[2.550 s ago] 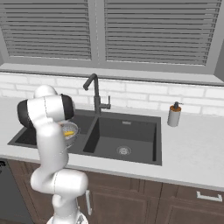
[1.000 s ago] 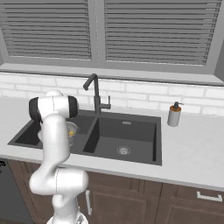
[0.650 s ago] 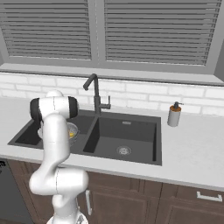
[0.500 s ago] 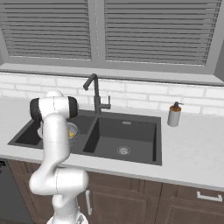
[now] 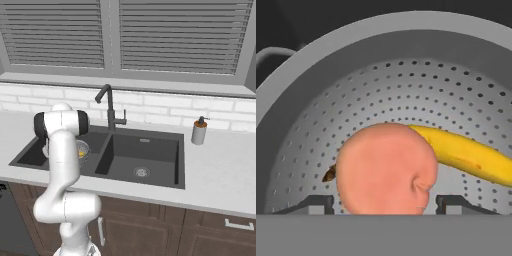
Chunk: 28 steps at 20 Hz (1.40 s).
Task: Put the colander in the sink, put the banana, peach in the colander, and turn on the sink faucet and pour water over the colander.
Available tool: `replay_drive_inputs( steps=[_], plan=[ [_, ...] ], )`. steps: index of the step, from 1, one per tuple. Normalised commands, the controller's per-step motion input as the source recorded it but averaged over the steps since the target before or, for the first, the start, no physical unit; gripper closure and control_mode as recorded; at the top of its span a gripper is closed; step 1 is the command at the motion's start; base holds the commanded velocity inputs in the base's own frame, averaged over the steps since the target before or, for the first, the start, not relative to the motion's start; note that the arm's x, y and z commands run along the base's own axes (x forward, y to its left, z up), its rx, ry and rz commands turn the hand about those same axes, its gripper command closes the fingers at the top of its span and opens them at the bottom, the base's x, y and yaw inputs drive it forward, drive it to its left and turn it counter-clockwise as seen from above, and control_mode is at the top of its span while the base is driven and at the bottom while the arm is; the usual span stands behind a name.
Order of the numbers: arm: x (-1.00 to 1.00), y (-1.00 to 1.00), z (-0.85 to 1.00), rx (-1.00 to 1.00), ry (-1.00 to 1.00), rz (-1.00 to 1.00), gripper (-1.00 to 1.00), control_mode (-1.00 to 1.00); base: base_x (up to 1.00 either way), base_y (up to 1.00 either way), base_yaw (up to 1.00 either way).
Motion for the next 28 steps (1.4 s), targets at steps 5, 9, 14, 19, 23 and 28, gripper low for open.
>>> replay_drive_inputs(
  steps=[5, 9, 14, 19, 23, 28],
  plan=[
    [0.03, -0.02, 0.07, -0.02, 0.0, 0.0, -1.0, -1.0, 0.0, 0.0, 0.0],
    [0.07, -0.16, 0.26, -0.02, 0.02, 0.0, -1.0, -1.0, 0.0, 0.0, 0.0],
    [-0.02, -0.2, 0.62, 0.0, 0.03, 0.0, -1.0, -1.0, 0.0, 0.0, 0.0],
    [-0.2, -0.25, 0.77, 0.0, 0.03, 0.0, -1.0, -1.0, 0.0, 0.0, 0.0],
    [-0.41, -0.29, 0.73, 0.0, 0.0, 0.0, -1.0, -1.0, 0.0, 0.0, 0.0],
    [-0.37, -0.26, 0.75, 0.0, 0.0, 0.0, -1.0, -1.0, 0.0, 0.0, 0.0]
  ],
)
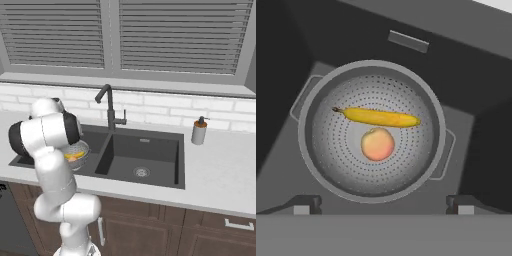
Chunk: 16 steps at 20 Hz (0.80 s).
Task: Put the colander in the sink, put the banana, peach in the colander, and turn on the sink faucet and pour water over the colander.
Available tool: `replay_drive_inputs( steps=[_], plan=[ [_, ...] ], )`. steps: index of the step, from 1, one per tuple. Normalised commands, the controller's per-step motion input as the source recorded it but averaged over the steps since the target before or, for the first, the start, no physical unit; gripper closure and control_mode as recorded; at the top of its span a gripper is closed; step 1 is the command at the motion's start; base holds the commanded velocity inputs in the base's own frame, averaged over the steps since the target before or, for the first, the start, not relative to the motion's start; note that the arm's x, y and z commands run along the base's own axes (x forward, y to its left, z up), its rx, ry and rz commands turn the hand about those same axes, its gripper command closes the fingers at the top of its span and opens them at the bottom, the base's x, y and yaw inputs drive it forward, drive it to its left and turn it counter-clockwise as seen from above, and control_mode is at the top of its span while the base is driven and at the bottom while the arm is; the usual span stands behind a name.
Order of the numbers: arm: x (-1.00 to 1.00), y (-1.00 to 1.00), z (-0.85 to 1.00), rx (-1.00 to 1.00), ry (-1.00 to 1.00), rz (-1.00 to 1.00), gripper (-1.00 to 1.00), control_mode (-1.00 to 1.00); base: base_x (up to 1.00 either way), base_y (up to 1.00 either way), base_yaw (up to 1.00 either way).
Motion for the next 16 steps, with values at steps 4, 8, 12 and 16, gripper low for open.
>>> replay_drive_inputs(
  steps=[4, 8, 12, 16],
  plan=[
    [-0.34, -0.23, 0.81, 0.0, 0.0, 0.0, -1.0, -1.0, 0.0, 0.0, 0.0],
    [-0.43, -0.34, 0.71, 0.0, 0.0, 0.0, -1.0, -1.0, 0.0, 0.0, 0.0],
    [-0.6, -0.33, 0.57, 0.01, 0.0, 0.0, -1.0, -1.0, 0.0, 0.0, 0.0],
    [-0.47, -0.24, 0.57, 0.0, 0.0, 0.01, -1.0, -1.0, 0.0, 0.0, 0.0]
  ],
)
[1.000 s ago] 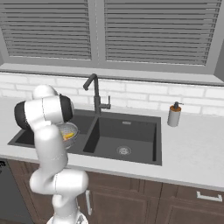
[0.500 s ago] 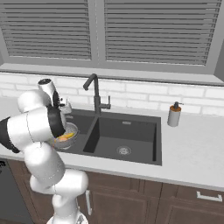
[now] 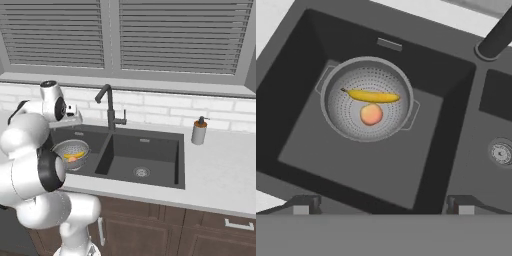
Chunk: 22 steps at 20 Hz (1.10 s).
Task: Put the colander in the sink, put the banana, peach in the colander, and turn on the sink faucet and pour water over the colander.
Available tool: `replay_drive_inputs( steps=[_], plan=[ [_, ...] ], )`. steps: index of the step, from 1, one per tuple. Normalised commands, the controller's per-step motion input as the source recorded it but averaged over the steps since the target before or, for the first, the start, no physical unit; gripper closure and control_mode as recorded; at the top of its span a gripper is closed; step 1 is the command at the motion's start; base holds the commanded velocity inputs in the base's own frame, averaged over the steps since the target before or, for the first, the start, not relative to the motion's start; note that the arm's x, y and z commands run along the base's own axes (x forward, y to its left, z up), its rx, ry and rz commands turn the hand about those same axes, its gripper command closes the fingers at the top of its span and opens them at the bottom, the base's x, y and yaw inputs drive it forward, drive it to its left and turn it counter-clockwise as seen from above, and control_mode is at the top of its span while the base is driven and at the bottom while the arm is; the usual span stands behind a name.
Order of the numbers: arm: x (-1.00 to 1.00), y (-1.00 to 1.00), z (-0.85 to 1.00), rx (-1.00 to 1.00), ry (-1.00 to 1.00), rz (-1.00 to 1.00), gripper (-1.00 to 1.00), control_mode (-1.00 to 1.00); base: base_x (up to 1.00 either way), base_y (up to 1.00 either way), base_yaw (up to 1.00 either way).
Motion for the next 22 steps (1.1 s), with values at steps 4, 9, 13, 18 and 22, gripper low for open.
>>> replay_drive_inputs(
  steps=[4, 9, 13, 18, 22],
  plan=[
    [-0.11, -0.28, 0.55, 0.0, 0.0, 0.0, -1.0, -1.0, 0.0, 0.0, 0.0],
    [-0.15, -0.37, 0.49, 0.0, 0.0, 0.0, -1.0, -1.0, 0.0, 0.0, 0.0],
    [-0.02, -0.66, 0.06, 0.17, 0.0, 0.0, -1.0, -1.0, 0.0, 0.0, 0.0],
    [0.0, -0.73, 0.15, 0.28, 0.0, 0.0, -1.0, -1.0, 0.0, 0.0, 0.0],
    [0.0, -0.47, 0.6, 0.23, 0.0, 0.0, -1.0, -1.0, 0.0, 0.0, 0.0]
  ],
)
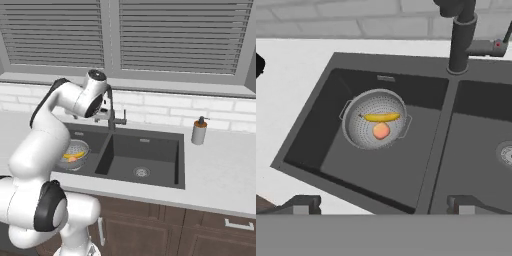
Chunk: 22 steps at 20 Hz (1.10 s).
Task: Put the colander in the sink, put the banana, peach in the colander, and turn on the sink faucet and pour water over the colander.
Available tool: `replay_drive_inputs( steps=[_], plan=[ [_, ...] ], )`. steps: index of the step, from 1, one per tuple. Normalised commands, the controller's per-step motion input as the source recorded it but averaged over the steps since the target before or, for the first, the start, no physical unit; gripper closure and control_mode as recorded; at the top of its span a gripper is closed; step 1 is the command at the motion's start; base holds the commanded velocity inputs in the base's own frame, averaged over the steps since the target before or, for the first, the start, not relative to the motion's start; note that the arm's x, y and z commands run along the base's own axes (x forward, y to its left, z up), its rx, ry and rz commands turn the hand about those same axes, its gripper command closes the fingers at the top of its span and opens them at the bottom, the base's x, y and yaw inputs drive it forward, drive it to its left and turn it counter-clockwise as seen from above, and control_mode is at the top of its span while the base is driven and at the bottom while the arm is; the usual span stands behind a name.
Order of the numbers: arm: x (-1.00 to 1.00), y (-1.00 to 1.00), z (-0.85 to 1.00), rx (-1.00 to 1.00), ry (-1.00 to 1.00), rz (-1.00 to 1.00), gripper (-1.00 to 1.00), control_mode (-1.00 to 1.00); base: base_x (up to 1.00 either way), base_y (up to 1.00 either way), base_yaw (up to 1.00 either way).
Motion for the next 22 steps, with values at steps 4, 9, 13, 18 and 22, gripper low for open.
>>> replay_drive_inputs(
  steps=[4, 9, 13, 18, 22],
  plan=[
    [0.0, -0.22, 0.69, 0.12, 0.0, 0.0, -1.0, -1.0, 0.0, 0.0, 0.0],
    [0.16, -0.07, 0.4, 0.02, 0.01, 0.04, -1.0, -1.0, 0.0, 0.0, 0.0],
    [0.58, 0.0, 0.0, 0.01, 0.02, 0.05, -1.0, -1.0, 0.0, 0.0, 0.0],
    [0.39, 0.0, -0.01, 0.0, 0.0, 0.01, -1.0, -1.0, 0.0, 0.0, 0.0],
    [0.36, 0.0, 0.04, 0.07, 0.02, 0.0, -1.0, -1.0, 0.0, 0.0, 0.0]
  ],
)
